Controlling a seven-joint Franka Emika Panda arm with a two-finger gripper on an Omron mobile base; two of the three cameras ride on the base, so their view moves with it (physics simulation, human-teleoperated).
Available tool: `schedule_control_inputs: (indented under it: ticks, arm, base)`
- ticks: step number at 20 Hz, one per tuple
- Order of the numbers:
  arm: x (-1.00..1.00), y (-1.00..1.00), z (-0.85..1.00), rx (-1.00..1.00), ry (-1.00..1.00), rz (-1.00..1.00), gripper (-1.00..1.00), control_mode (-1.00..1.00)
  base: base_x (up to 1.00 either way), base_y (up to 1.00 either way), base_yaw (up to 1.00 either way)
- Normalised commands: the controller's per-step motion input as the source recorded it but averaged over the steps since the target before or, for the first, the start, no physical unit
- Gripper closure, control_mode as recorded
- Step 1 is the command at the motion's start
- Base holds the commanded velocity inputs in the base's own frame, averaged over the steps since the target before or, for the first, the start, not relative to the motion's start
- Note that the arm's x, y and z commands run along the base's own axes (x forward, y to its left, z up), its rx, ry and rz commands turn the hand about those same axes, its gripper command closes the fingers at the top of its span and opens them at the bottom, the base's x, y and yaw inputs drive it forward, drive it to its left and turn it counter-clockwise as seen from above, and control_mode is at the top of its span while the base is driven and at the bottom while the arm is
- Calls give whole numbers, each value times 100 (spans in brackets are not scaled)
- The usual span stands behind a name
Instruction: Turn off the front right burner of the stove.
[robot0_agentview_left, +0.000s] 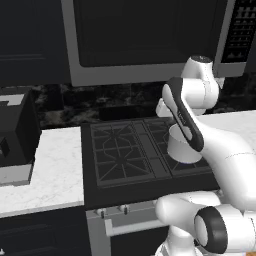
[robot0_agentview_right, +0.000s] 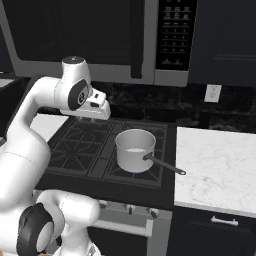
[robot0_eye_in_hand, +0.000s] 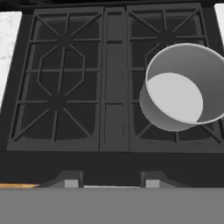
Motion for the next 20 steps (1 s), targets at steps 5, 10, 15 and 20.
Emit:
schedule_control_inputs:
  ticks: [5,10,15,20]
  arm:
    - [-49,-38,-16,2,-3,-6,-100,-100]
    - [-90,-99,-49,14,0,-24,-100,-100]
    - [-95,-100,-53,17,0,-29,-100,-100]
    - [-97,-100,-77,17,0,-32,-100,-100]
  base:
    - [0,0,0]
    - [0,0,0]
    - [0,0,0]
    - [0,0,0]
